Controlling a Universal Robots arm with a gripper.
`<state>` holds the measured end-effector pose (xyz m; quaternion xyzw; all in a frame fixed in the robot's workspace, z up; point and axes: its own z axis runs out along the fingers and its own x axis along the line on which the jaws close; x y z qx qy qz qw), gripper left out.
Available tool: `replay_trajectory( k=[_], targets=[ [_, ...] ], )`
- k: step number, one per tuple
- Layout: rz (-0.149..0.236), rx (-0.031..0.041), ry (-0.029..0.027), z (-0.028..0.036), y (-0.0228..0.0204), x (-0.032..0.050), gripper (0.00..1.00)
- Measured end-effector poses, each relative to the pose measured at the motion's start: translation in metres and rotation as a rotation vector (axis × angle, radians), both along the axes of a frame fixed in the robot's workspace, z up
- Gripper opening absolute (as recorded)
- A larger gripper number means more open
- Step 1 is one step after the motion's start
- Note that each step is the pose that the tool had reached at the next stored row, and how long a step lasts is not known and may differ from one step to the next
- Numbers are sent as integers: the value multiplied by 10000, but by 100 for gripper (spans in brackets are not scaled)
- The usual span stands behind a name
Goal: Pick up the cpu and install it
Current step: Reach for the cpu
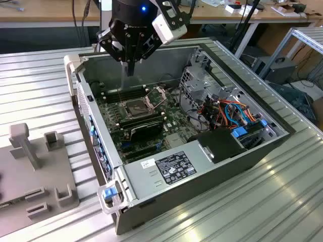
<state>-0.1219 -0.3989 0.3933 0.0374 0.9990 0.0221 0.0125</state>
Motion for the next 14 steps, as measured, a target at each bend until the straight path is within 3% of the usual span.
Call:
replay_trajectory(
  k=[14],
  targets=[
    [-1,-1,0,0,0,-24,11]
  ],
)
